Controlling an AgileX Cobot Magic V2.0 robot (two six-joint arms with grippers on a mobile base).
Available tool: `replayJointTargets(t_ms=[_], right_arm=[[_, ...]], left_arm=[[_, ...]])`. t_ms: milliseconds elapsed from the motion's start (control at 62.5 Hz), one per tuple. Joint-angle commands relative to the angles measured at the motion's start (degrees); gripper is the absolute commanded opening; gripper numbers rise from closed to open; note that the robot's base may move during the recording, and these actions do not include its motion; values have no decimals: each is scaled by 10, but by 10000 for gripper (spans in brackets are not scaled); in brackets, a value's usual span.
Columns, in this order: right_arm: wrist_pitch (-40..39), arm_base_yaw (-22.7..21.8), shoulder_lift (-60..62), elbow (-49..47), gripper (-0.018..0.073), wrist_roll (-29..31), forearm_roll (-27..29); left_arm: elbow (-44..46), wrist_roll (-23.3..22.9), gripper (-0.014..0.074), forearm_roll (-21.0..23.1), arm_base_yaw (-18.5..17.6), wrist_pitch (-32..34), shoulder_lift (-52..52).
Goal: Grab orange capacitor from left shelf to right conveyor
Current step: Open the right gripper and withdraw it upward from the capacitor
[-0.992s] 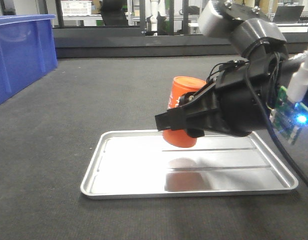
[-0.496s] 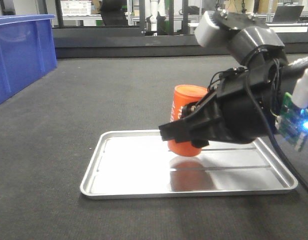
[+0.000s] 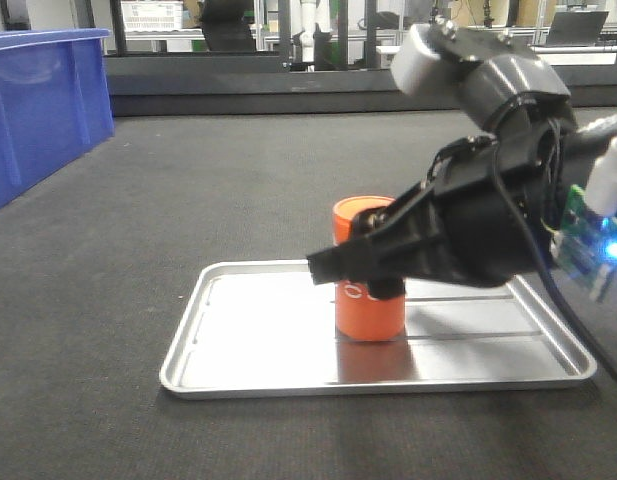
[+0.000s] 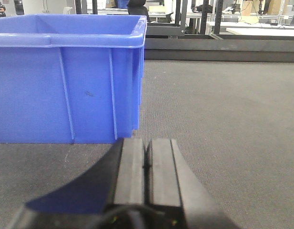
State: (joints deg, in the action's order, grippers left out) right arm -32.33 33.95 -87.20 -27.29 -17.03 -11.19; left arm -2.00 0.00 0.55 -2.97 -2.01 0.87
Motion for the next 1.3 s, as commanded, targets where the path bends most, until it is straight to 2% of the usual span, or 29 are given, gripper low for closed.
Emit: replayJointTargets(t_ms=[0, 176, 336, 448, 560, 608, 656, 800, 1088, 1233, 1281], right_arm=[[-86, 1, 33, -16, 630, -2, -2], [-165, 1, 72, -18, 630, -2, -2], [-183, 1, 143, -18, 590, -4, -2], [-180, 1, 198, -18, 412, -4, -2], [-152, 1, 249, -18, 118, -4, -2], [-136, 1, 266, -18, 33, -6, -1], [-125, 1, 282, -18, 64, -9, 3], [-115, 1, 319, -18, 51, -13, 3], [-131, -2, 319, -18, 51, -11, 8], [-139, -16, 319, -18, 51, 51, 9], [-129, -31, 326, -18, 51, 73, 29]], left_arm=[[-12, 0, -126, 2, 0, 51, 5], [-12, 0, -126, 2, 0, 51, 5], [-12, 0, -126, 2, 0, 51, 5], [-12, 0, -126, 2, 0, 51, 5], [-12, 0, -126, 2, 0, 51, 5], [-12, 0, -126, 2, 0, 51, 5], [-12, 0, -126, 2, 0, 51, 5], [-12, 0, -126, 2, 0, 51, 5], [-12, 0, -126, 2, 0, 51, 5], [-12, 0, -126, 2, 0, 51, 5], [-12, 0, -126, 2, 0, 51, 5]])
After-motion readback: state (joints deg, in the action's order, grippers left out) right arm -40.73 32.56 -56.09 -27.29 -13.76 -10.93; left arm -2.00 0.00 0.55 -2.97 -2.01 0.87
